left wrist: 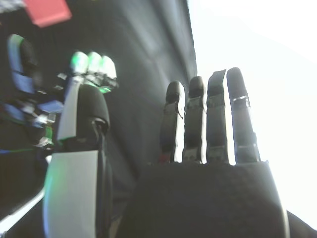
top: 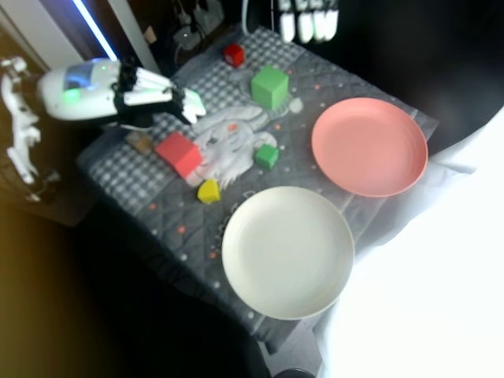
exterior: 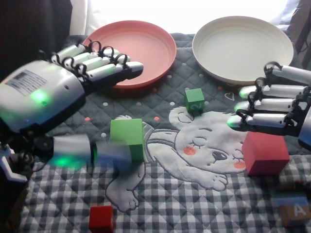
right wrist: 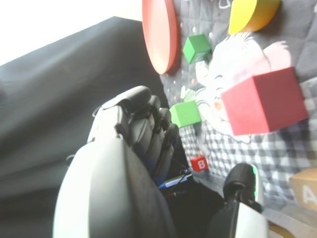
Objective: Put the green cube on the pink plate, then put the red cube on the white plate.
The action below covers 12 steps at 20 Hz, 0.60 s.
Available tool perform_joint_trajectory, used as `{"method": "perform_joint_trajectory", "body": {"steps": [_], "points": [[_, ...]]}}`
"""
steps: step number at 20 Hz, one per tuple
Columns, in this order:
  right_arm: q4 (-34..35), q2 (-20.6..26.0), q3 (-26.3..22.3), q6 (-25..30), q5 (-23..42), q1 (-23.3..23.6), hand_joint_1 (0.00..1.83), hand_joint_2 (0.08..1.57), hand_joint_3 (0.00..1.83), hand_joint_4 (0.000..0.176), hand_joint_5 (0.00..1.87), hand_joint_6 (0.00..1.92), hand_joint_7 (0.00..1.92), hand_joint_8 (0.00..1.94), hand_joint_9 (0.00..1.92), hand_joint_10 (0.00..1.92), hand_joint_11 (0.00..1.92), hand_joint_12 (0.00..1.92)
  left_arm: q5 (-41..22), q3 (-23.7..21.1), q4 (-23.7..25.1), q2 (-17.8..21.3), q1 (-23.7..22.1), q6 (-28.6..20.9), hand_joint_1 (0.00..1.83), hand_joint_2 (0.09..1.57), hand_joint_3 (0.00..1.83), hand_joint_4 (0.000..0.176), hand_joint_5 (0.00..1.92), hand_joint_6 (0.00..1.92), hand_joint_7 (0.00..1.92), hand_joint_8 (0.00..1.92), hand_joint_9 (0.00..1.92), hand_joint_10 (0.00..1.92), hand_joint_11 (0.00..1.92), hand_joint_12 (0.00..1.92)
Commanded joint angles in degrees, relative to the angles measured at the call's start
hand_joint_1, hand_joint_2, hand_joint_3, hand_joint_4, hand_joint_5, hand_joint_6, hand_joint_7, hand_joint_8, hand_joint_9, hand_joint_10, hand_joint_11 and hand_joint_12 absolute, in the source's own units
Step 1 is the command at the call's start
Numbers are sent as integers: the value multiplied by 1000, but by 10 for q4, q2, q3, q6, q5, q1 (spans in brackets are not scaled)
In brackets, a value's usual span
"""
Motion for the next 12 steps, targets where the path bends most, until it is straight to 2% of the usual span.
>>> {"method": "perform_joint_trajectory", "body": {"steps": [1, 2, 3, 4, 5, 6, 7, 8, 9, 11, 12], "points": [[12, 2, 0, 1, -64, 2, 643, 868, 99, 0, 419, 474, 426, 677, 199, 1091, 0, 1696, -57, 3, 4, -2, -8, -1, 525, 756, 40, 15, 144, 62, 138, 34, 2, 411, 0, 1110], [12, 1, 3, 1, -63, 2, 622, 898, 104, 0, 377, 585, 420, 741, 231, 1102, 0, 1723, -50, 4, 4, -3, -9, -1, 518, 766, 23, 14, 135, 33, 127, 14, 0, 367, 0, 1065], [12, -1, 10, 5, -62, 2, 616, 899, 146, 0, 263, 821, 358, 789, 173, 1140, 0, 1697, -36, 8, 4, -8, -11, -1, 543, 768, 8, 10, 125, 10, 168, 15, 55, 361, 0, 1050], [12, -1, 11, 5, -62, 3, 616, 899, 146, 0, 263, 821, 358, 789, 173, 1140, 0, 1697, -33, 10, 4, -11, -12, -1, 543, 768, 8, 10, 125, 10, 168, 15, 55, 361, 0, 1050], [12, 0, 13, 5, -62, 3, 635, 873, 202, 0, 263, 875, 370, 808, 177, 1156, 0, 1725, -28, 12, 4, -14, -14, -1, 554, 774, 7, 25, 122, 6, 184, 16, 82, 366, 0, 1140], [12, 1, 15, 5, -62, 3, 685, 780, 401, 0, 252, 939, 350, 861, 162, 1176, 0, 1737, -19, 14, 6, -18, -18, -1, 582, 786, 7, 30, 133, 6, 214, 15, 101, 367, 0, 1221], [12, 1, 16, 5, -62, 4, 685, 780, 401, 0, 252, 939, 350, 861, 162, 1176, 0, 1737, -13, 15, 11, -22, -22, -1, 582, 786, 7, 30, 133, 6, 214, 15, 101, 367, 0, 1221], [12, 1, 17, 5, -62, 5, 713, 688, 564, 0, 274, 868, 330, 862, 132, 1164, 0, 1682, -6, 16, 17, -26, -25, -1, 632, 867, 11, 0, 179, 9, 281, 21, 124, 437, 0, 1154], [12, 1, 17, 5, -62, 6, 699, 677, 592, 0, 291, 827, 345, 840, 150, 1151, 0, 1681, 3, 20, 22, -32, -30, -1, 648, 884, 12, 0, 208, 18, 313, 30, 138, 457, 0, 1153], [12, -2, 18, 5, -62, 7, 711, 680, 608, 0, 287, 806, 344, 828, 145, 1128, 0, 1642, 27, 36, 23, -50, -40, -1, 720, 900, 3, 0, 333, 34, 445, 56, 230, 688, 0, 1411], [12, -4, 18, 5, -62, 7, 735, 694, 589, 0, 293, 777, 337, 817, 131, 1112, 0, 1605, 41, 46, 22, -60, -44, -1, 730, 906, 3, 0, 365, 39, 454, 54, 240, 715, 0, 1501]]}}
